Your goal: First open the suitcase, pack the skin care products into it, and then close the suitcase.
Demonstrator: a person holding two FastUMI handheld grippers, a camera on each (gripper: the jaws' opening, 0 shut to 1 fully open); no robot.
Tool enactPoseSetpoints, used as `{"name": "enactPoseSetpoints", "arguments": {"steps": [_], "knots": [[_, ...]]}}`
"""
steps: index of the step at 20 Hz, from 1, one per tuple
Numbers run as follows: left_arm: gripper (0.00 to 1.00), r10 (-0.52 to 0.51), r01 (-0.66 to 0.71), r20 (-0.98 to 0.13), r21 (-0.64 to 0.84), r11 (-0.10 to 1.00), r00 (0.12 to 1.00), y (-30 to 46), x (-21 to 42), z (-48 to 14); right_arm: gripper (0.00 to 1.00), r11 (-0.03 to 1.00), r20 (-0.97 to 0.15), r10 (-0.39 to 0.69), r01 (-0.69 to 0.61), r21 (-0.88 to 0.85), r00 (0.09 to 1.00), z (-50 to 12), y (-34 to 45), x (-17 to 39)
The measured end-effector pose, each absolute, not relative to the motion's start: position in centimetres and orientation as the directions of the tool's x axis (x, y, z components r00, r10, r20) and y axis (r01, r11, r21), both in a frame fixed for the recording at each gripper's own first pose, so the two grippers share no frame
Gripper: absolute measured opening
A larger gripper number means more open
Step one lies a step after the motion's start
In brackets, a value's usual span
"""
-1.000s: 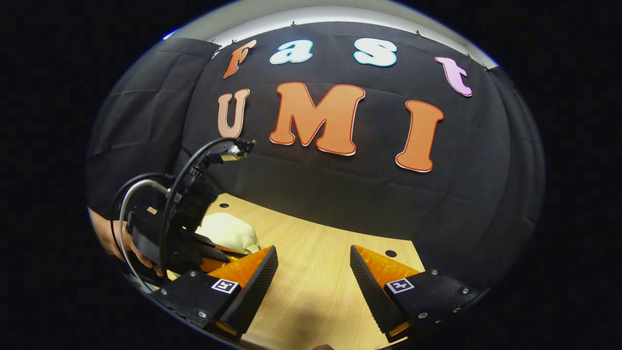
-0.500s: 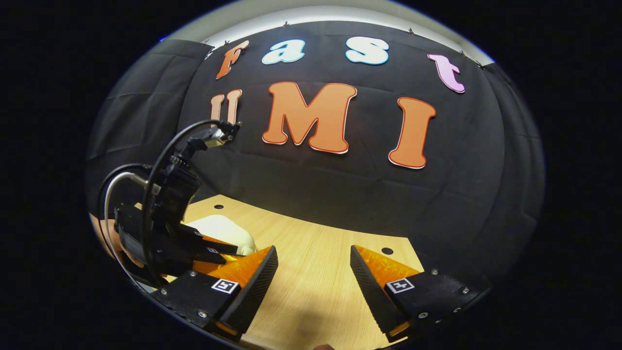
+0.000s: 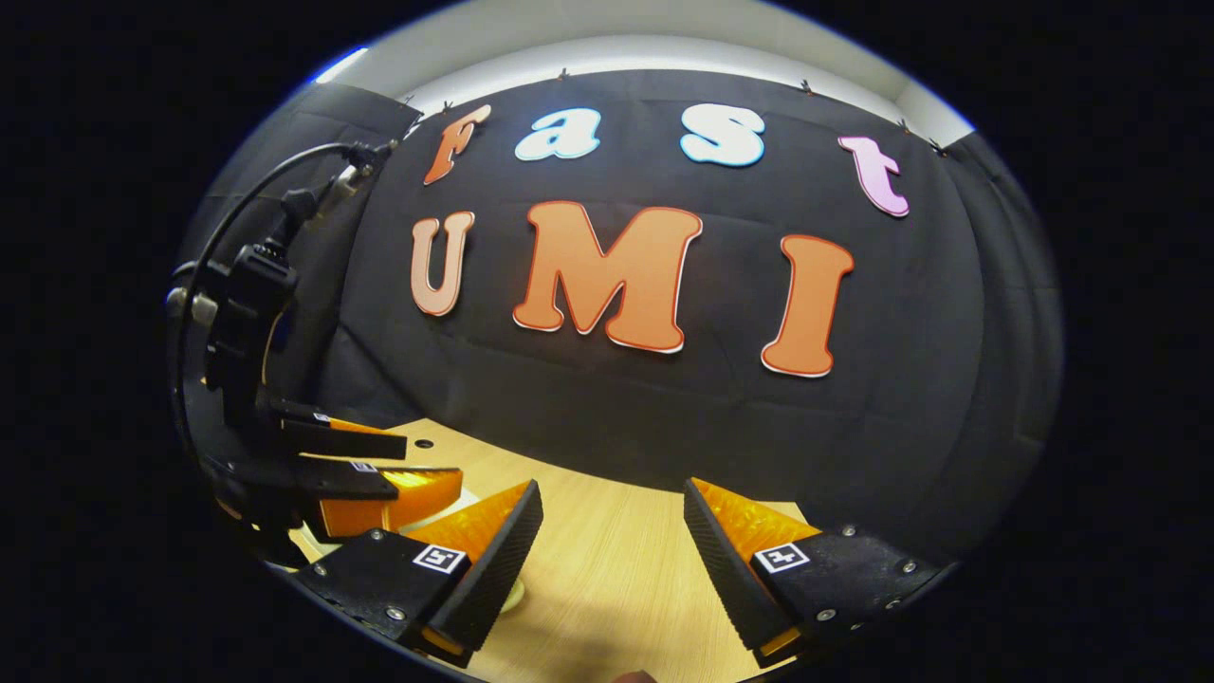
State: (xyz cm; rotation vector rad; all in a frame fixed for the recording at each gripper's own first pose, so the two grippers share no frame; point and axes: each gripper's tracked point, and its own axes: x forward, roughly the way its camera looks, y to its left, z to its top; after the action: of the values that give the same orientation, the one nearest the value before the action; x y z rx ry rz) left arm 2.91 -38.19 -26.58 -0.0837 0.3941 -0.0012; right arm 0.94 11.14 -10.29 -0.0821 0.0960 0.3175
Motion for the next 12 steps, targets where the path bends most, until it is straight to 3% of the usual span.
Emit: {"name": "enactPoseSetpoints", "arguments": {"steps": [4,12], "knots": [[0.94,0.061,-0.078,-0.296,-0.048,0.996,0.953,-35.6,2.8,-23.0,0.95,0.939,-0.064,0.335,-0.338,-0.054,0.940,-8.5,12.7,1.9],[0.98,0.123,-0.130,-0.200,-0.023,0.991,0.972,-34.0,1.8,-19.7,0.95,0.919,-0.041,0.389,-0.391,-0.057,0.920,-7.8,15.4,1.8]]}}
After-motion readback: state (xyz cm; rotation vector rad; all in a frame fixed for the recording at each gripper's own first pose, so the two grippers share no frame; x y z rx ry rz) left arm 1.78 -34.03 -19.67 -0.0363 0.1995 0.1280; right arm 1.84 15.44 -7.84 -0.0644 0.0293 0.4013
